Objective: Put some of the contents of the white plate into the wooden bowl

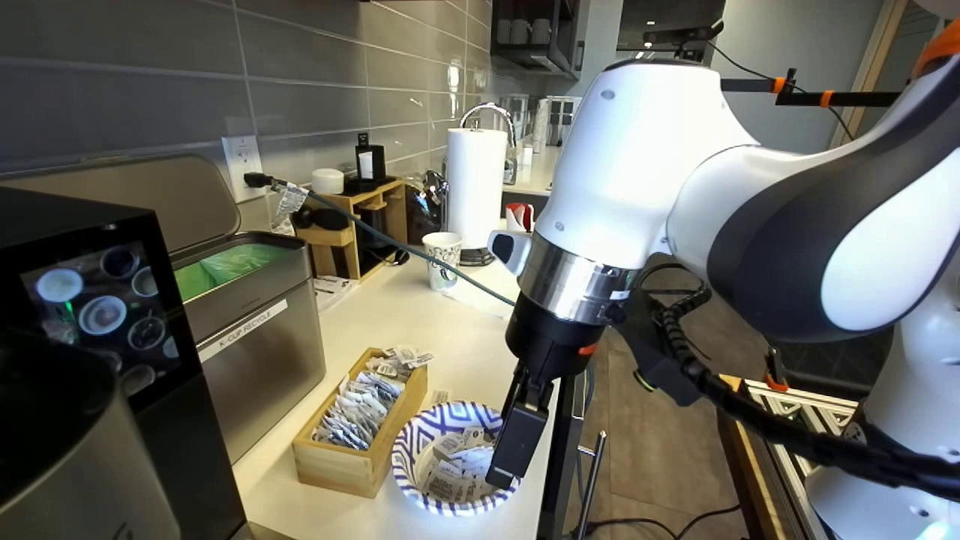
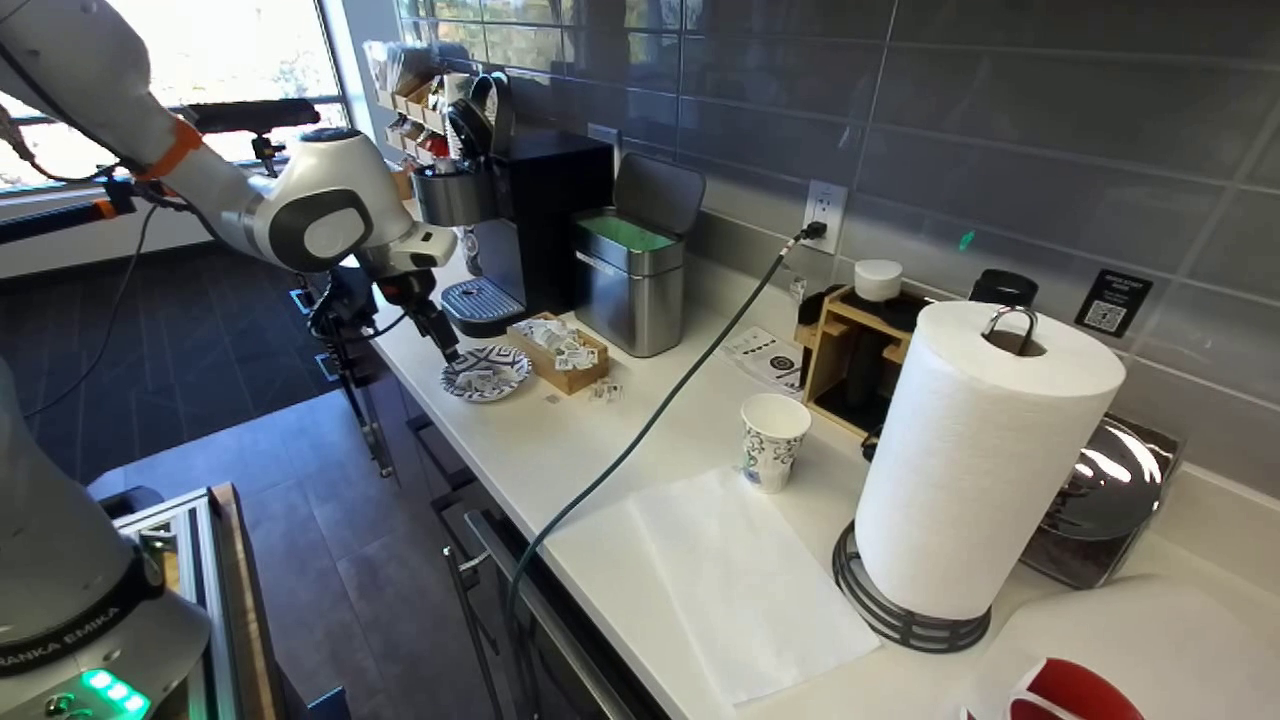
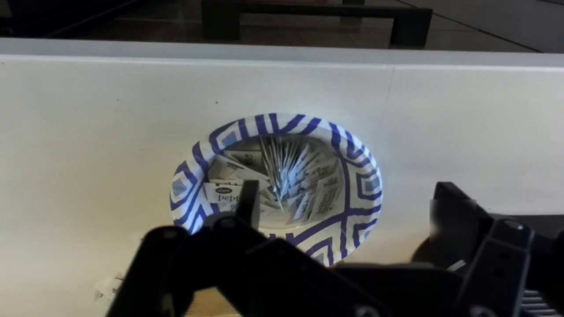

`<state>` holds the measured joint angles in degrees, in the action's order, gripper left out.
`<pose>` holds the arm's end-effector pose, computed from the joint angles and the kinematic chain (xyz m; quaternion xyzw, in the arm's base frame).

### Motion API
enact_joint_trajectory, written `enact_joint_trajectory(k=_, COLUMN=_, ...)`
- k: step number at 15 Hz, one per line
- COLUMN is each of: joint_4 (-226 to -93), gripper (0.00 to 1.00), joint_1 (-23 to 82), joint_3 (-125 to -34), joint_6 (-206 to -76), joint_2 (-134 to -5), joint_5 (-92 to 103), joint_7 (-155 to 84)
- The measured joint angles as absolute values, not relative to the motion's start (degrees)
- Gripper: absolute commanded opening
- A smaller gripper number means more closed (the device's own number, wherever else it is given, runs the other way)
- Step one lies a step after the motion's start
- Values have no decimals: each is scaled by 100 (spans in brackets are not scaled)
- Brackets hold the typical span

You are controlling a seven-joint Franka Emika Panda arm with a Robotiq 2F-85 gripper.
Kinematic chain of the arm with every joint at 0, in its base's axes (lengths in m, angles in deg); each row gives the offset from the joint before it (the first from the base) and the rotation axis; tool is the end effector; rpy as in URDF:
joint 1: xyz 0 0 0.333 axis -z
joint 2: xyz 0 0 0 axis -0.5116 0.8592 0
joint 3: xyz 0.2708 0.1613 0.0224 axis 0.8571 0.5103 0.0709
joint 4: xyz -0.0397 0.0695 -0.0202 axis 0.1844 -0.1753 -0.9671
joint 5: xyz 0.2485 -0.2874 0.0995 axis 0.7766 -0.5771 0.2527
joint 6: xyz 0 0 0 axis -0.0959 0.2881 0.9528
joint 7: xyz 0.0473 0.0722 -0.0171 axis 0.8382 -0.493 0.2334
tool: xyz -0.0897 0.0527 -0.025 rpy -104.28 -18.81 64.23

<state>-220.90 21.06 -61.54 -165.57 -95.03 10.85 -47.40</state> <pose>0.3973 0.1722 0.3094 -0.9909 -0.0457 -0.1219 0.0354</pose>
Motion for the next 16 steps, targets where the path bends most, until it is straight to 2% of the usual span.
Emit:
enact_joint_trajectory(k=4, joint_4=-21876, gripper=99, joint_1=2356, joint_3=-6181, joint_6=-16598, joint_2=-9139, joint_5=528, joint_7=-4983)
enact_joint_trajectory(k=7, joint_4=-21725, gripper=88, joint_1=2453, joint_3=-6252, joint_6=-16598, joint_2=-8910, joint_5=202, joint_7=-5215)
enact_joint_trajectory(k=8, joint_4=-21684, gripper=88, joint_1=2454, joint_3=-6277, joint_6=-16598, joint_2=-8843, joint_5=136, joint_7=-5275)
enact_joint_trajectory(k=9, joint_4=-21639, gripper=80, joint_1=2453, joint_3=-6297, joint_6=-16598, joint_2=-8776, joint_5=73, joint_7=-5335)
enact_joint_trajectory(k=10, joint_4=-21594, gripper=84, joint_1=2448, joint_3=-6312, joint_6=-16598, joint_2=-8712, joint_5=29, joint_7=-5394)
enact_joint_trajectory(k=16, joint_4=-21380, gripper=80, joint_1=2424, joint_3=-6365, joint_6=-16598, joint_2=-8398, joint_5=-243, joint_7=-5759)
